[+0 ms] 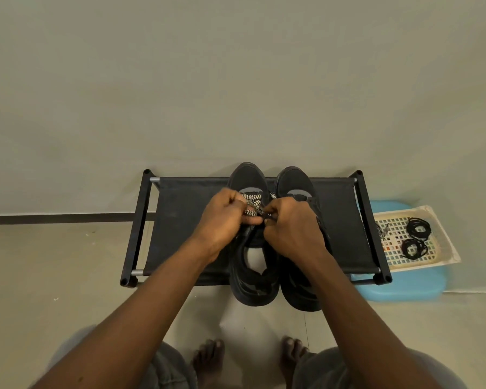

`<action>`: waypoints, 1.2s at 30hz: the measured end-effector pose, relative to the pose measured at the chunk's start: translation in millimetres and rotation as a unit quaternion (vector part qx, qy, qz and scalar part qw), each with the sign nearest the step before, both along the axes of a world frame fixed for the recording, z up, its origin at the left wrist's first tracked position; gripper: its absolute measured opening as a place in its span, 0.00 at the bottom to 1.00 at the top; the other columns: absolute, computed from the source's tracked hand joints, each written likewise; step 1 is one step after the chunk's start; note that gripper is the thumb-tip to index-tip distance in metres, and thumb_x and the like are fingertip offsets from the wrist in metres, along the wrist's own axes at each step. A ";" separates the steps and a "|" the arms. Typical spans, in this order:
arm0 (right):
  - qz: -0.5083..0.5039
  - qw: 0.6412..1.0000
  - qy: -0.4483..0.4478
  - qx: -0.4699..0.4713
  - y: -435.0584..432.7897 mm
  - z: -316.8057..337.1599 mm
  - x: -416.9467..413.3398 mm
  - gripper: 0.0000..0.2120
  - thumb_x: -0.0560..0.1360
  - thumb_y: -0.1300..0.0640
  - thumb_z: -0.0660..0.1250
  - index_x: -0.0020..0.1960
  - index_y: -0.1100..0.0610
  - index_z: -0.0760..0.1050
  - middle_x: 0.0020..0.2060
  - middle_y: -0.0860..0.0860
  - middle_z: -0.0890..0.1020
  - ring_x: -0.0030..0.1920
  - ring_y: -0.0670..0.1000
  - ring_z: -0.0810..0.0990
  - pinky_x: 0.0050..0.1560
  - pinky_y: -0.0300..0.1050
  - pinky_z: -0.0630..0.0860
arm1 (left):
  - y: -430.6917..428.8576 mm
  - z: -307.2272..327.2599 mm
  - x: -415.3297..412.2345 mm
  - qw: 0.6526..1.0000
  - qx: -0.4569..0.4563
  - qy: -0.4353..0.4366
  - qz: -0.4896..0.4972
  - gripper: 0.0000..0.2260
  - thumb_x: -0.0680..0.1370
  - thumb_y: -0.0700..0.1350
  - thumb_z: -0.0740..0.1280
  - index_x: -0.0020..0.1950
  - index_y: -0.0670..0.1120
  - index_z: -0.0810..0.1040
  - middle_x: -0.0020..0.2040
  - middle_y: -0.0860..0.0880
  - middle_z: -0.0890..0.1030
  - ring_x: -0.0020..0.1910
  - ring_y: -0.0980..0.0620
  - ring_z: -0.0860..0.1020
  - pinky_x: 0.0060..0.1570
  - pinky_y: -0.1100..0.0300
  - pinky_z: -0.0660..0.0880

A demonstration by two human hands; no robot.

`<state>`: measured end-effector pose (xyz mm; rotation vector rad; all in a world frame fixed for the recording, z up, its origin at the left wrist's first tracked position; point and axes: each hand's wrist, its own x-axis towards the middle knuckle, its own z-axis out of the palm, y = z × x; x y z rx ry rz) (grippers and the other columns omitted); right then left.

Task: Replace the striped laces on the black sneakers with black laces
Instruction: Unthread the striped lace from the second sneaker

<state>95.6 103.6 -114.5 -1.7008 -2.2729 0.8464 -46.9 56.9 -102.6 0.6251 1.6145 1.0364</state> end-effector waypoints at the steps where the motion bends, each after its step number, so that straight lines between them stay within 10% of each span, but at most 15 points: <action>1: -0.005 1.000 0.003 0.002 0.1 -1.3 -0.1 0.08 0.73 0.59 0.70 0.51 0.54 0.83 0.41 0.52 0.83 0.42 0.54 0.81 0.37 0.41 0.72 | -0.7 -2.5 0.5 0.995 0.026 0.088 -0.039 0.06 0.85 0.38 0.59 0.53 0.44 0.75 0.52 0.41 0.85 0.44 0.51 0.88 0.49 0.57 0.82; 12: -0.005 1.000 0.016 0.005 -1.3 0.5 -2.4 0.06 0.72 0.59 0.70 0.48 0.56 0.80 0.37 0.51 0.82 0.38 0.53 0.81 0.39 0.46 0.80 | 1.7 4.6 0.7 0.788 0.087 0.551 -0.260 0.07 0.80 0.44 0.67 0.56 0.45 0.81 0.49 0.47 0.74 0.46 0.47 0.75 0.45 0.57 0.69; 23: 0.002 1.000 0.022 0.004 -2.2 2.7 -0.7 0.06 0.74 0.59 0.70 0.51 0.55 0.79 0.37 0.50 0.81 0.39 0.53 0.81 0.40 0.45 0.78 | -0.6 -3.5 -0.5 0.815 0.068 0.523 -0.238 0.11 0.80 0.56 0.68 0.59 0.53 0.80 0.51 0.51 0.76 0.50 0.47 0.78 0.45 0.55 0.71; 36: -0.054 0.998 0.040 -0.006 -1.2 -0.9 1.2 0.06 0.71 0.62 0.70 0.47 0.55 0.77 0.40 0.52 0.82 0.43 0.53 0.80 0.41 0.44 0.76 | 3.1 -15.3 -1.3 0.835 0.094 0.490 -0.232 0.04 0.80 0.48 0.66 0.48 0.50 0.80 0.47 0.51 0.75 0.47 0.49 0.76 0.46 0.55 0.69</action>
